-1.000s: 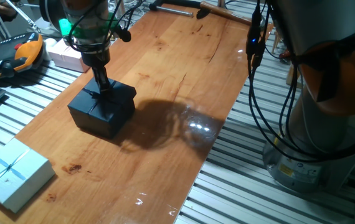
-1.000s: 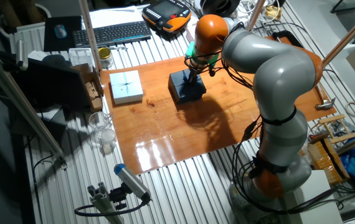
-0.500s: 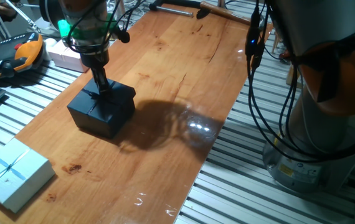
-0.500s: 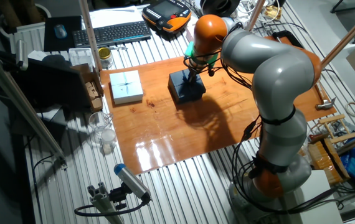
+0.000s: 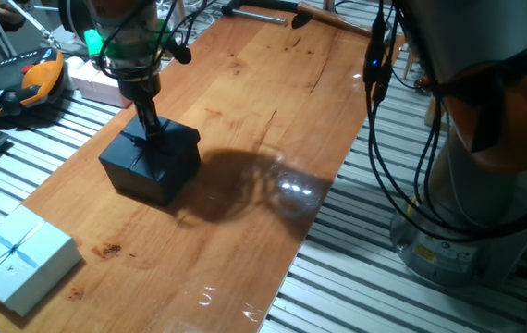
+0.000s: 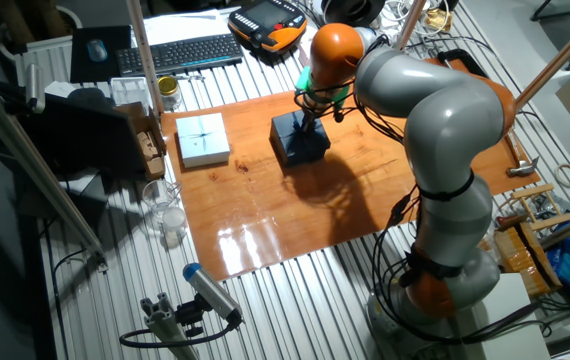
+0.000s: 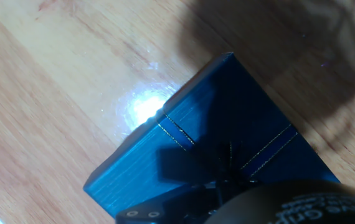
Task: Cover the box
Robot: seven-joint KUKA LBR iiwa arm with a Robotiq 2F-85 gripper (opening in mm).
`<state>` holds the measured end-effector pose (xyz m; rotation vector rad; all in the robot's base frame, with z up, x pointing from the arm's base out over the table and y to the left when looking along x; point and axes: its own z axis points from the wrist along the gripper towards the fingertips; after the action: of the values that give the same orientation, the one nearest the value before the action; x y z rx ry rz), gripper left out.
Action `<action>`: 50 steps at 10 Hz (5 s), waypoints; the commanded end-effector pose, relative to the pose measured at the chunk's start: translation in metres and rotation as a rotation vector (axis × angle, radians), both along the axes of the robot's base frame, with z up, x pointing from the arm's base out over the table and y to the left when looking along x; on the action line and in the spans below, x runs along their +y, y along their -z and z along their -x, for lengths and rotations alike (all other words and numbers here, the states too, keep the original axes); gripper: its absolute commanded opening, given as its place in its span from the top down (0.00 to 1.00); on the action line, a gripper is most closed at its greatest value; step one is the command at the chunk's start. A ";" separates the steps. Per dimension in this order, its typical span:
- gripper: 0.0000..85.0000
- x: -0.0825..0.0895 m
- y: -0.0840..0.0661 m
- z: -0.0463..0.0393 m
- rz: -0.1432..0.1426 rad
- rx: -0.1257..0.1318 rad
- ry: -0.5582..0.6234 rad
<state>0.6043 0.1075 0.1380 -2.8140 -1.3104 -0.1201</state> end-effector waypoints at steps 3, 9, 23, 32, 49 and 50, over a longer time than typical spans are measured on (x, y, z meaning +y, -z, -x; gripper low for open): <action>1.00 0.000 0.001 -0.0023 0.000 0.003 -0.002; 1.00 -0.001 0.002 -0.0043 -0.001 0.004 -0.003; 1.00 0.001 0.006 -0.0038 0.005 0.011 -0.018; 1.00 0.001 0.009 -0.0039 0.009 0.025 -0.034; 1.00 -0.002 0.011 -0.0053 -0.004 0.041 -0.032; 1.00 -0.002 0.011 -0.0055 -0.002 0.039 -0.032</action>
<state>0.6099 0.1053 0.1269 -2.7779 -1.3458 -0.0667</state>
